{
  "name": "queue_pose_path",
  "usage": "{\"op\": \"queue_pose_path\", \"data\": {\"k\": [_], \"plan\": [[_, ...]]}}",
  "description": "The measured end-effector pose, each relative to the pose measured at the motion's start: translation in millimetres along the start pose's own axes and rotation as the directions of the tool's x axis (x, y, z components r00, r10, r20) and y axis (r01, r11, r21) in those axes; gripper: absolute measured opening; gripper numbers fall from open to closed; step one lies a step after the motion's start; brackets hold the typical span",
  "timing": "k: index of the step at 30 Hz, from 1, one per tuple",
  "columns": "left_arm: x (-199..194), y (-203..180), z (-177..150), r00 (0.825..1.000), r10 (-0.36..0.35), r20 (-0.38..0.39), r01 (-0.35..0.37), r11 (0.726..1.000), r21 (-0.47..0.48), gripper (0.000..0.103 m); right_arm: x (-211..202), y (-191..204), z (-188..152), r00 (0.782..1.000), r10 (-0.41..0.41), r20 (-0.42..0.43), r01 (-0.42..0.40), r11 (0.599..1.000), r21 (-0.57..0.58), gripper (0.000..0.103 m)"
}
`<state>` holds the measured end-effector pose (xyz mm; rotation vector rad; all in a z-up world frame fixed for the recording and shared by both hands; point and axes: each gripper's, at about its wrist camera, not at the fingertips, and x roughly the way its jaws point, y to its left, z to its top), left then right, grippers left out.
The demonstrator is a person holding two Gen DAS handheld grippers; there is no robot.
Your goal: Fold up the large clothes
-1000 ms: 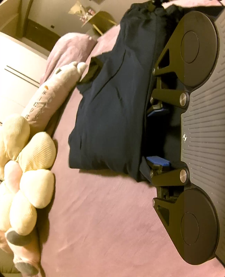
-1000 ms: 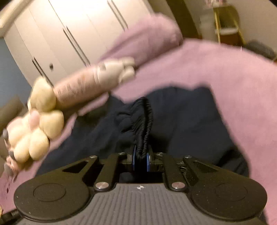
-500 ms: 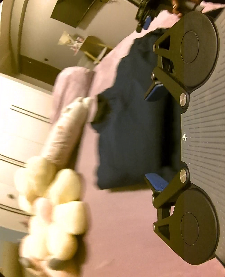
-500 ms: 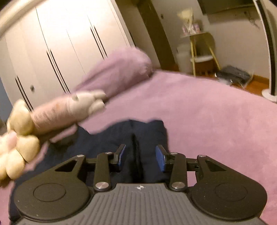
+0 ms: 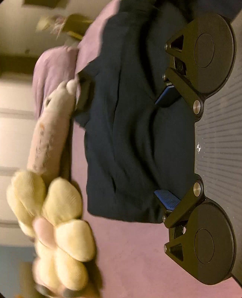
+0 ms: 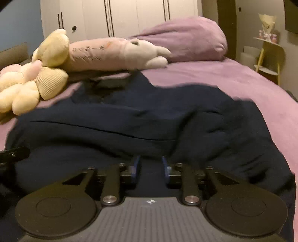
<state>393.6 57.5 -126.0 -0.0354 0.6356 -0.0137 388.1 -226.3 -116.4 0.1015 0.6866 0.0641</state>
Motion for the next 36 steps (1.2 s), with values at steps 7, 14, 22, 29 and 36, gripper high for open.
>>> {"op": "queue_pose_path", "data": {"k": [7, 14, 22, 29, 36], "plan": [[-27, 9, 23, 1.0, -0.025, 0.016, 0.025, 0.998, -0.062, 0.1, -21, -16, 4, 0.999, -0.029, 0.021, 0.029, 1.0, -0.009, 0.005], [-5, 9, 49, 0.997, 0.074, 0.018, -0.073, 0.995, -0.061, 0.1, -22, -44, 28, 0.989, -0.128, 0.069, 0.127, 0.992, 0.026, 0.003], [33, 15, 31, 0.994, 0.108, -0.033, -0.111, 0.99, -0.091, 0.103, 19, -53, 17, 0.985, -0.147, 0.093, 0.161, 0.975, -0.156, 0.0], [7, 18, 29, 0.996, 0.082, -0.037, -0.084, 0.994, -0.065, 0.103, -4, -64, 25, 0.993, -0.095, 0.064, 0.101, 0.991, -0.091, 0.0], [-19, 27, 6, 0.996, 0.02, -0.09, -0.03, 0.993, -0.11, 0.103, -57, -75, -16, 0.992, -0.107, 0.066, 0.109, 0.994, -0.029, 0.008]]}}
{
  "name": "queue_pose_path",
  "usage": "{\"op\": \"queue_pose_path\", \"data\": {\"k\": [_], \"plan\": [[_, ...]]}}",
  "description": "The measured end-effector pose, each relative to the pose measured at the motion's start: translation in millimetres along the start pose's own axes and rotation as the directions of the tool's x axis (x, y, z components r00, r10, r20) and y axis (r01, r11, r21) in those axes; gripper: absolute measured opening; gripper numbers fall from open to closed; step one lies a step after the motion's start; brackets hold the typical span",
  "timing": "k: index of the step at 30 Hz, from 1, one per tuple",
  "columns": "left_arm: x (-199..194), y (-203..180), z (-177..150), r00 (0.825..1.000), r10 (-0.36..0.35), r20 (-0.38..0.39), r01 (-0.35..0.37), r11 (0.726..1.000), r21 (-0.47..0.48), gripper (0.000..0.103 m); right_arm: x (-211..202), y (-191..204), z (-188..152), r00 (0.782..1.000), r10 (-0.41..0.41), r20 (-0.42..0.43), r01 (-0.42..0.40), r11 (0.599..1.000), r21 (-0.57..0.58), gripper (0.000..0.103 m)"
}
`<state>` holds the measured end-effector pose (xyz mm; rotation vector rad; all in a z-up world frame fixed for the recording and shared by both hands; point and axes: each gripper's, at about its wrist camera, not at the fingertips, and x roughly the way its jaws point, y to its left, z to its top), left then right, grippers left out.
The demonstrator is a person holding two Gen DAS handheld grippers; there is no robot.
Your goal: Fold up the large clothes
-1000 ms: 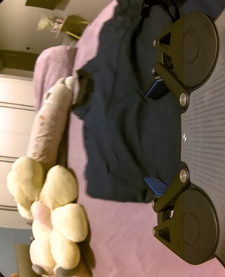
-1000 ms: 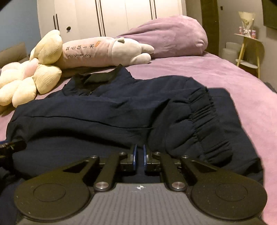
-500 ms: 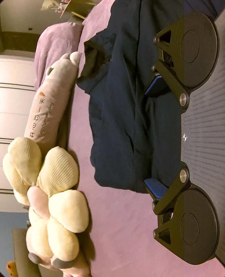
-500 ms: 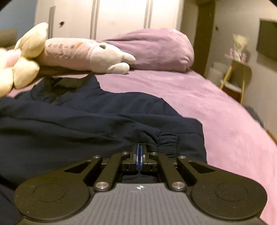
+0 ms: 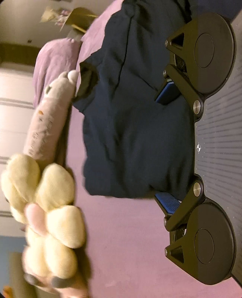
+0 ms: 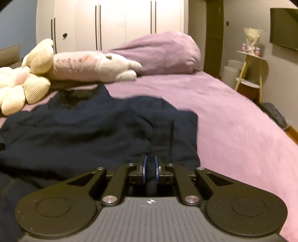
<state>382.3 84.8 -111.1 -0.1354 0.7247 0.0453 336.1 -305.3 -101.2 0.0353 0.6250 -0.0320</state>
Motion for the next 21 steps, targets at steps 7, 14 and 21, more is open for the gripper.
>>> {"op": "queue_pose_path", "data": {"k": [7, 14, 21], "plan": [[2, -9, 6, 0.997, 0.053, -0.061, -0.051, 0.998, 0.02, 0.103, 16, 11, 3, 0.998, -0.059, -0.029, 0.058, 0.998, -0.027, 0.008], [-99, 19, -16, 0.996, -0.025, -0.08, 0.03, 0.998, 0.056, 0.103, -56, -7, 6, 0.986, 0.028, -0.164, -0.008, 0.992, 0.126, 0.044], [-203, 97, -102, 0.972, -0.076, -0.22, 0.058, 0.995, -0.086, 0.103, -187, -71, -94, 0.956, 0.156, -0.248, -0.083, 0.956, 0.281, 0.054]]}}
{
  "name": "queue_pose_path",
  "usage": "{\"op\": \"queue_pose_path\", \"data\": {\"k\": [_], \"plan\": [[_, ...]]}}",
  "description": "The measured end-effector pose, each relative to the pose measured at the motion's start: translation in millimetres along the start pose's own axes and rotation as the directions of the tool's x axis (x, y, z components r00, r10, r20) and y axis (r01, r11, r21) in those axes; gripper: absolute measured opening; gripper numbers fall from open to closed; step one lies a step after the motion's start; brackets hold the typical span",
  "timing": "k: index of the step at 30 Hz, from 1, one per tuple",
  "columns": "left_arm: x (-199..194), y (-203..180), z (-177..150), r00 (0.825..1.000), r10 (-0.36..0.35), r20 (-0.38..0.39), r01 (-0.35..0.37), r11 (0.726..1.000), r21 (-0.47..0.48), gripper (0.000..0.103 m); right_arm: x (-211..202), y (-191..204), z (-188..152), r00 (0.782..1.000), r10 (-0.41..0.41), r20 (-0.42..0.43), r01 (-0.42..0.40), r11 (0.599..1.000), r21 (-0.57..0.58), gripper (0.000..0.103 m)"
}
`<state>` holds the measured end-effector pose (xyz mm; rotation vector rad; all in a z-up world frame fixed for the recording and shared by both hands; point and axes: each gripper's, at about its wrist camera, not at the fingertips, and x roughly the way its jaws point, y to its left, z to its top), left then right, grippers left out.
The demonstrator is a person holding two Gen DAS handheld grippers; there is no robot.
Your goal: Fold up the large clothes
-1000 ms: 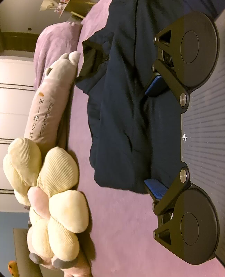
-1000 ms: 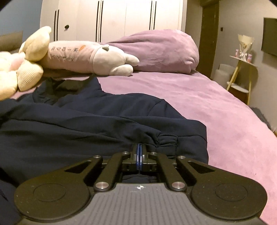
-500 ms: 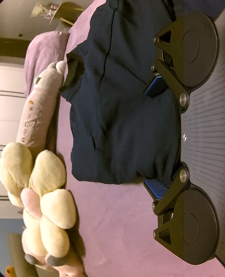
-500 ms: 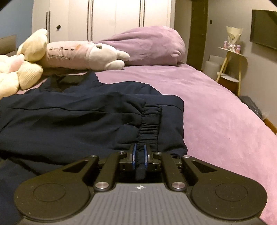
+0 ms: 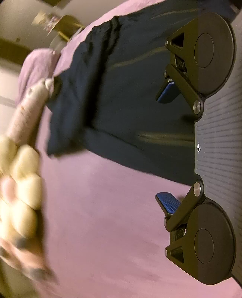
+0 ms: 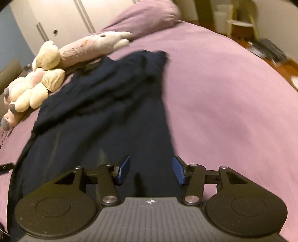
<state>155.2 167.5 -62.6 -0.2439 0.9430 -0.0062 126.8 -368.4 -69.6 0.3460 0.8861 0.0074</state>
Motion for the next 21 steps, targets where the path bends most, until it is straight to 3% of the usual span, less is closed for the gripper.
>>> {"op": "queue_pose_path", "data": {"k": [1, 6, 10, 13, 17, 21], "plan": [[-7, 9, -11, 1.0, -0.007, -0.016, 0.006, 0.999, -0.039, 0.103, -13, -12, -15, 1.0, -0.01, -0.002, 0.01, 1.0, 0.025, 0.055], [-18, 46, -59, 0.992, -0.063, -0.105, 0.036, 0.971, -0.238, 0.103, -43, -52, -59, 0.995, 0.088, -0.045, -0.08, 0.983, 0.163, 0.057], [-27, 56, -71, 0.995, -0.053, -0.084, 0.031, 0.97, -0.241, 0.103, -35, -57, -75, 0.967, 0.212, -0.138, -0.174, 0.955, 0.24, 0.056], [-30, 63, -76, 0.99, -0.088, -0.108, 0.057, 0.965, -0.258, 0.09, -38, -52, -85, 0.966, 0.205, -0.158, -0.177, 0.968, 0.177, 0.051], [-35, 66, -81, 0.981, -0.143, -0.133, 0.103, 0.958, -0.269, 0.075, -44, -56, -88, 0.959, 0.222, -0.177, -0.189, 0.964, 0.188, 0.039], [-41, 71, -85, 0.971, -0.206, -0.123, 0.164, 0.944, -0.286, 0.073, -48, -61, -90, 0.949, 0.252, -0.192, -0.215, 0.957, 0.194, 0.03]]}}
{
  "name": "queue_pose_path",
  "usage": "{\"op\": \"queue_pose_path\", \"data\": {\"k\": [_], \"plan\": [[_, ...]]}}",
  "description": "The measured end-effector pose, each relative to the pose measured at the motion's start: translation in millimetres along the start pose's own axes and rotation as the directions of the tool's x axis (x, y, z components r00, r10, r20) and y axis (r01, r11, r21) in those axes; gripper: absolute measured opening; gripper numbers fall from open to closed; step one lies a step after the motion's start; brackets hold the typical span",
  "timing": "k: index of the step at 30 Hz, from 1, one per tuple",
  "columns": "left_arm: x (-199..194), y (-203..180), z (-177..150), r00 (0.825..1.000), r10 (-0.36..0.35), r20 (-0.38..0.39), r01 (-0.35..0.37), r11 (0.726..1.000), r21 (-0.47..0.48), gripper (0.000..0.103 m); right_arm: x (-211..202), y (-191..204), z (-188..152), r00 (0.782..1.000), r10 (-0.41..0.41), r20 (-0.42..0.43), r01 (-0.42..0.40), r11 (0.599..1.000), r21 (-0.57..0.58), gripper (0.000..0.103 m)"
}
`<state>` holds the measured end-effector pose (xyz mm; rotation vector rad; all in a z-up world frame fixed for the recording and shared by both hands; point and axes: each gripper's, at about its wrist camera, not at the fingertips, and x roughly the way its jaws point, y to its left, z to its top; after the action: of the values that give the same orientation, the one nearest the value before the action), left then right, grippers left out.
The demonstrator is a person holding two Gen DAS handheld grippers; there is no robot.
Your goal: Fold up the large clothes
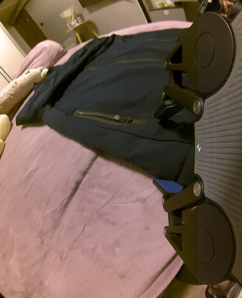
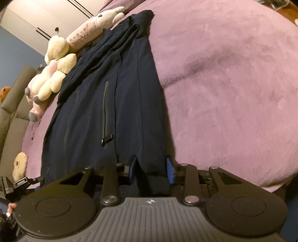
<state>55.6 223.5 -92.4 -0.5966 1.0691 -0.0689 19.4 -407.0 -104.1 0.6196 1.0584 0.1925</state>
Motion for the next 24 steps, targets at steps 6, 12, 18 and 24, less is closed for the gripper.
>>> {"op": "queue_pose_path", "data": {"k": [6, 12, 18, 24], "plan": [[-5, 1, 1, 0.997, -0.073, 0.012, 0.073, 0.997, -0.03, 0.073, -4, -3, 3, 0.997, 0.082, 0.009, -0.082, 0.995, 0.049, 0.029], [10, 0, 6, 0.998, -0.053, -0.041, 0.052, 0.999, -0.015, 0.08, 7, -8, 1, 0.997, 0.078, -0.027, -0.076, 0.995, 0.066, 0.033], [13, 4, 11, 0.996, -0.065, -0.062, 0.063, 0.997, -0.035, 0.069, 15, -6, -4, 0.99, 0.093, -0.106, -0.088, 0.995, 0.048, 0.036], [8, 2, 15, 0.994, -0.058, -0.087, 0.056, 0.998, -0.019, 0.031, 11, 8, -4, 0.995, 0.088, -0.057, -0.088, 0.996, -0.009, 0.018]]}}
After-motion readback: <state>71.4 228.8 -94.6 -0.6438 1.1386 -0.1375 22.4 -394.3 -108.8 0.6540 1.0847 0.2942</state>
